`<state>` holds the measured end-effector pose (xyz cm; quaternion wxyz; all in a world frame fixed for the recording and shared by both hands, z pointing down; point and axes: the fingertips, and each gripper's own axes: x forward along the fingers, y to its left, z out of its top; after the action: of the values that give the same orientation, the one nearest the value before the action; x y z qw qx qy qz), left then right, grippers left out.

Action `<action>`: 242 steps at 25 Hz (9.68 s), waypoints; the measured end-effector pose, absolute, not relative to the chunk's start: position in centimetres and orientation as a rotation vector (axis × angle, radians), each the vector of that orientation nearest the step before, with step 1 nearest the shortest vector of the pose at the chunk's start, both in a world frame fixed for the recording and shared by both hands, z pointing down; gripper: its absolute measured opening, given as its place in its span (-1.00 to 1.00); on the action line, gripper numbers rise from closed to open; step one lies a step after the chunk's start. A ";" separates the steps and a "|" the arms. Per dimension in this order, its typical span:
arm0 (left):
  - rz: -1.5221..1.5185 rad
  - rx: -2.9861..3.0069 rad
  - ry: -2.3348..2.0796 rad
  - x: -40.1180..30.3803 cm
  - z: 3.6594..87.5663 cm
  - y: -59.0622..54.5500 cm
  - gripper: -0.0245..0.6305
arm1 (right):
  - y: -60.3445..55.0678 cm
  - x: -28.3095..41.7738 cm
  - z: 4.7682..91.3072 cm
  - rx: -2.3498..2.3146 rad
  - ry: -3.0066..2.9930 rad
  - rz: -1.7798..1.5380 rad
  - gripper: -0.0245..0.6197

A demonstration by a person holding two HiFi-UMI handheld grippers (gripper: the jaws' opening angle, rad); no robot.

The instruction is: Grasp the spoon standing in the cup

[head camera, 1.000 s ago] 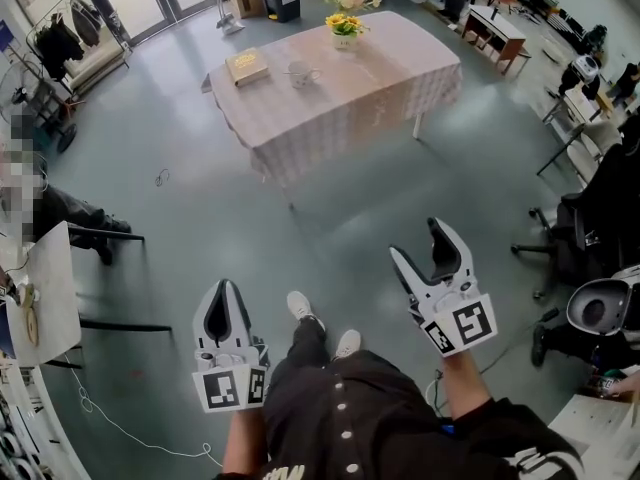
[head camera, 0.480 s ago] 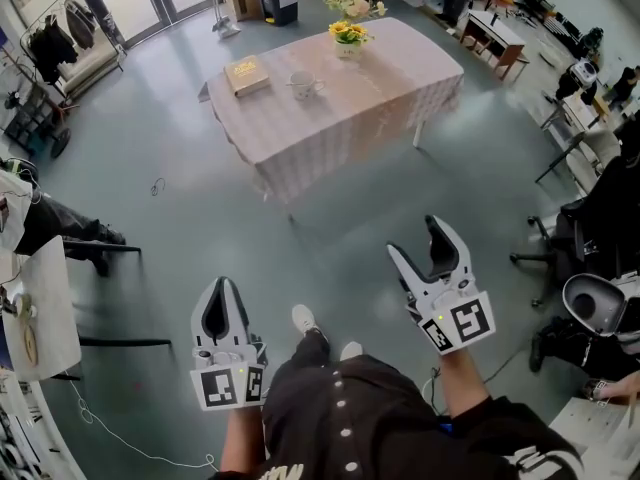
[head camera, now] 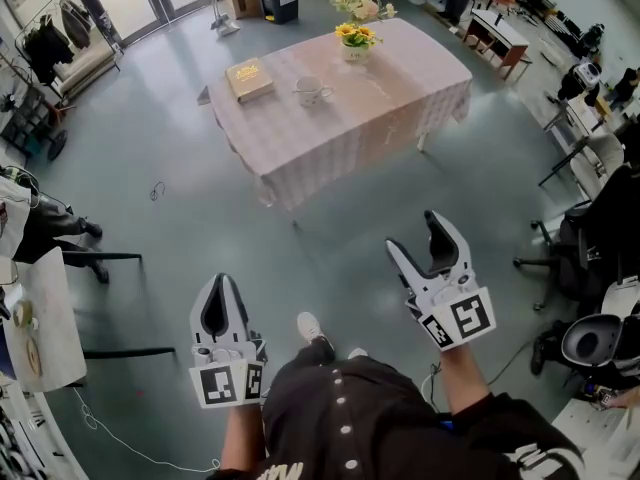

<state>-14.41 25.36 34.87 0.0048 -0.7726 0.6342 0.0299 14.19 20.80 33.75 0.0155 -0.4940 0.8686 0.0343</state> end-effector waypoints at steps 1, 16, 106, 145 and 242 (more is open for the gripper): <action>0.093 -2.421 1.986 -14.7 34.9 24.8 -0.87 | 20.2 13.9 33.8 -1.537 2.703 0.107 0.00; 0.119 -2.453 1.919 -19.0 33.9 16.6 -0.87 | 13.1 10.0 32.6 -1.605 2.650 0.135 0.00; 0.147 -2.418 1.990 -21.3 33.0 -31.1 -0.87 | -36.5 6.2 32.8 -1.488 2.755 0.148 -0.02; -0.005 -2.376 2.299 -20.8 40.3 -34.9 -0.87 | -43.7 -1.2 61.5 -0.671 3.747 0.911 -0.18; 0.167 -2.129 2.220 -25.9 30.7 -37.1 -0.87 | -46.8 5.5 28.4 -1.404 2.756 0.218 -0.92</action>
<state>-25.88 -37.14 30.74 0.0304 -0.6908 0.7204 0.0542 5.54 -46.83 28.38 0.0203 -0.4527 0.8886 0.0703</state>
